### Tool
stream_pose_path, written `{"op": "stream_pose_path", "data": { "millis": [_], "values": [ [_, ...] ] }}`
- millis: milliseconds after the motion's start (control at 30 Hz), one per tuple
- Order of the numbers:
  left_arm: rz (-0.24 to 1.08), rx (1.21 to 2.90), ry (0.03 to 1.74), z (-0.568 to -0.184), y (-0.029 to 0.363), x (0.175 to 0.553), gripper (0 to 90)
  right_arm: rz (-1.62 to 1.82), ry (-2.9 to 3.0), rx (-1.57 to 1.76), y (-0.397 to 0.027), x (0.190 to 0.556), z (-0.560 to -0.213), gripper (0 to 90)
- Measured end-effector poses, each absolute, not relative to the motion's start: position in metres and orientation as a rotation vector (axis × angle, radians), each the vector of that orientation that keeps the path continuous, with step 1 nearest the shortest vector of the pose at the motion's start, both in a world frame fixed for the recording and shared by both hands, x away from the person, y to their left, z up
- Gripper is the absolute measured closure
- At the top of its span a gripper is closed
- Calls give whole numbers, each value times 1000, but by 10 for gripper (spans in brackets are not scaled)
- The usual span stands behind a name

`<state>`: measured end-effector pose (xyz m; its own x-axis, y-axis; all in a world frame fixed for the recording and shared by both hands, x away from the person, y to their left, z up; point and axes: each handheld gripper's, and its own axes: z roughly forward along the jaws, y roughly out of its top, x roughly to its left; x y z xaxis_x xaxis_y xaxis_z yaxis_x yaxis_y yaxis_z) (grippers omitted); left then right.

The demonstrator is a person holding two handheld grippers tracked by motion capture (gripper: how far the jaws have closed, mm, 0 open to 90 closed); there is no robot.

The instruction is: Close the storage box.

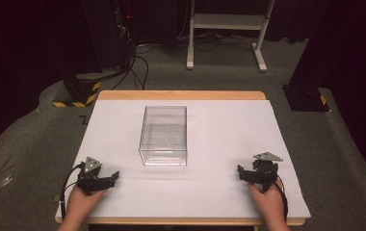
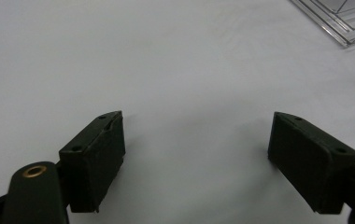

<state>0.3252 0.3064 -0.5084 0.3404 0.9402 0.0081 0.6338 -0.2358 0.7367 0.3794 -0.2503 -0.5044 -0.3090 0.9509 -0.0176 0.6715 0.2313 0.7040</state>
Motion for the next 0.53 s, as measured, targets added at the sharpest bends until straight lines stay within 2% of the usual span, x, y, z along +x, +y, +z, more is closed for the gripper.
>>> {"op": "stream_pose_path", "data": {
  "millis": [533],
  "values": [
    [595, 1979, 1358, -509, 306, 326, 153, 833, 2062, 1483, -250, 379, -504, 96]
  ]
}}
